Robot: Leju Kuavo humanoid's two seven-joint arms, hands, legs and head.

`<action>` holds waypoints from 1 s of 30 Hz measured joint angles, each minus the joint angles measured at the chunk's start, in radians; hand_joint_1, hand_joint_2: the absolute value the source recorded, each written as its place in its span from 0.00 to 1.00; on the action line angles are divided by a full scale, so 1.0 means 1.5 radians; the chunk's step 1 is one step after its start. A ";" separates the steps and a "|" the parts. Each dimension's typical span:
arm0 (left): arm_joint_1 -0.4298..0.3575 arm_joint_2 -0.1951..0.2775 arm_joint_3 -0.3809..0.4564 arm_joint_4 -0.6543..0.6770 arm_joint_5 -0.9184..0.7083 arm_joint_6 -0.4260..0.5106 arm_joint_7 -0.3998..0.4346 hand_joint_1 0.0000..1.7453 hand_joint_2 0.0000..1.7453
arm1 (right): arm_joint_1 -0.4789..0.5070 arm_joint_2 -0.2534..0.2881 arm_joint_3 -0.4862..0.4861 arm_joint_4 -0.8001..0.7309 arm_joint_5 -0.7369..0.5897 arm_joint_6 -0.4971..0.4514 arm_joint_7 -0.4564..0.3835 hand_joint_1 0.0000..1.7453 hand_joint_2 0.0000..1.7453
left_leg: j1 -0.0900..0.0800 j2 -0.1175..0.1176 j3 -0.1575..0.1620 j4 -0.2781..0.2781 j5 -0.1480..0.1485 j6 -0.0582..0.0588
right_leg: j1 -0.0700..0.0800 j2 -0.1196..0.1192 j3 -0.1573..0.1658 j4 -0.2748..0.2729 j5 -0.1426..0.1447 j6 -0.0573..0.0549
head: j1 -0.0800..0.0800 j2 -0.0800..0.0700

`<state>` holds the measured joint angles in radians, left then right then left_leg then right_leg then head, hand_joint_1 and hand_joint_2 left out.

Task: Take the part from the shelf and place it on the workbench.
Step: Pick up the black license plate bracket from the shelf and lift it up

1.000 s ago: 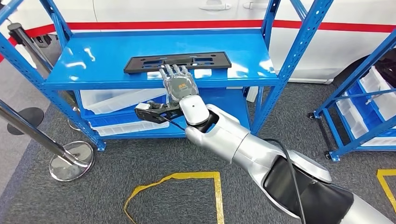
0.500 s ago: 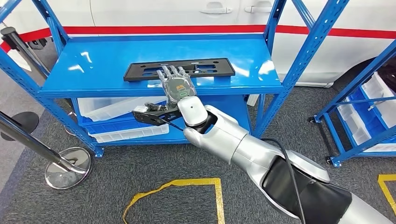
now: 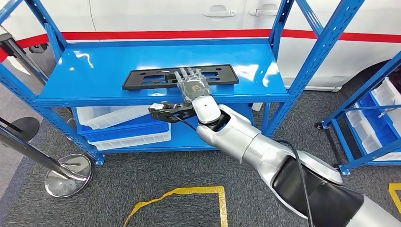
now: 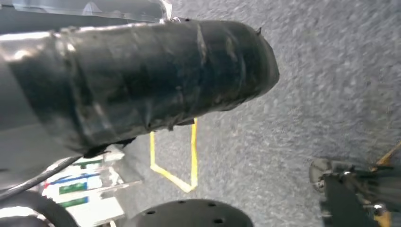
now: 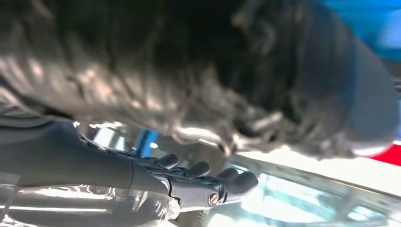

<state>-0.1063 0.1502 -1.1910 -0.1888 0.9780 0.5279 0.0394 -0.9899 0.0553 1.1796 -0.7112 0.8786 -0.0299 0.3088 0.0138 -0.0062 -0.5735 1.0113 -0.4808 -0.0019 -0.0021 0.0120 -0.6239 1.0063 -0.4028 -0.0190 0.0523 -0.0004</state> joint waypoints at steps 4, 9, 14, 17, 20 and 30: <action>0.000 0.001 0.000 0.000 0.002 0.001 -0.001 0.00 0.00 | 0.000 -0.006 -0.001 0.000 -0.003 0.001 0.005 0.00 0.00 | 0.002 0.001 -0.078 0.144 -0.058 -0.011 | -0.003 0.000 0.011 -0.006 -0.005 -0.011 | -0.002 0.000; 0.001 0.001 0.000 0.000 0.004 0.000 -0.002 0.00 0.00 | 0.005 -0.013 -0.002 0.001 -0.016 0.005 0.008 0.00 0.00 | 0.003 0.002 -0.068 0.074 0.023 -0.010 | -0.002 0.002 0.023 0.003 -0.022 -0.006 | -0.002 0.000; -0.001 0.002 0.000 0.000 0.004 -0.001 -0.004 0.00 0.00 | 0.005 -0.018 -0.004 0.001 -0.021 0.012 0.009 0.00 0.00 | 0.000 0.000 -0.035 0.003 0.035 0.006 | 0.001 0.002 0.023 0.009 -0.033 0.007 | -0.003 0.000; 0.000 0.002 0.000 0.000 0.004 -0.001 -0.005 0.00 0.00 | 0.003 -0.020 -0.006 0.001 -0.021 0.012 0.009 0.00 0.00 | 0.003 0.001 -0.028 -0.003 0.034 0.018 | 0.000 0.000 -0.004 0.068 -0.068 0.016 | -0.002 0.000; -0.001 0.003 0.000 0.000 0.004 -0.001 -0.005 0.00 0.00 | 0.007 -0.024 -0.006 0.001 -0.021 0.013 0.009 0.00 0.75 | 0.003 0.001 -0.024 -0.004 0.031 0.023 | -0.003 -0.001 -0.070 0.191 -0.110 0.021 | -0.002 0.000; -0.001 0.003 0.000 0.000 0.006 -0.001 -0.005 0.00 0.00 | 0.007 -0.026 -0.006 0.003 -0.021 0.039 0.009 0.00 1.00 | 0.003 0.000 -0.018 0.004 0.012 -0.002 | -0.004 0.000 -0.001 0.009 -0.009 0.005 | -0.003 0.000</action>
<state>-0.1078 0.1540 -1.1906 -0.1884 0.9867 0.5270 0.0319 -0.9788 0.0158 1.1707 -0.7072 0.8473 0.0283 0.3230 0.0182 -0.0066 -0.6006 1.0181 -0.4635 -0.0049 -0.0079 0.0113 -0.6256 1.0198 -0.4164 -0.0108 0.0471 -0.0004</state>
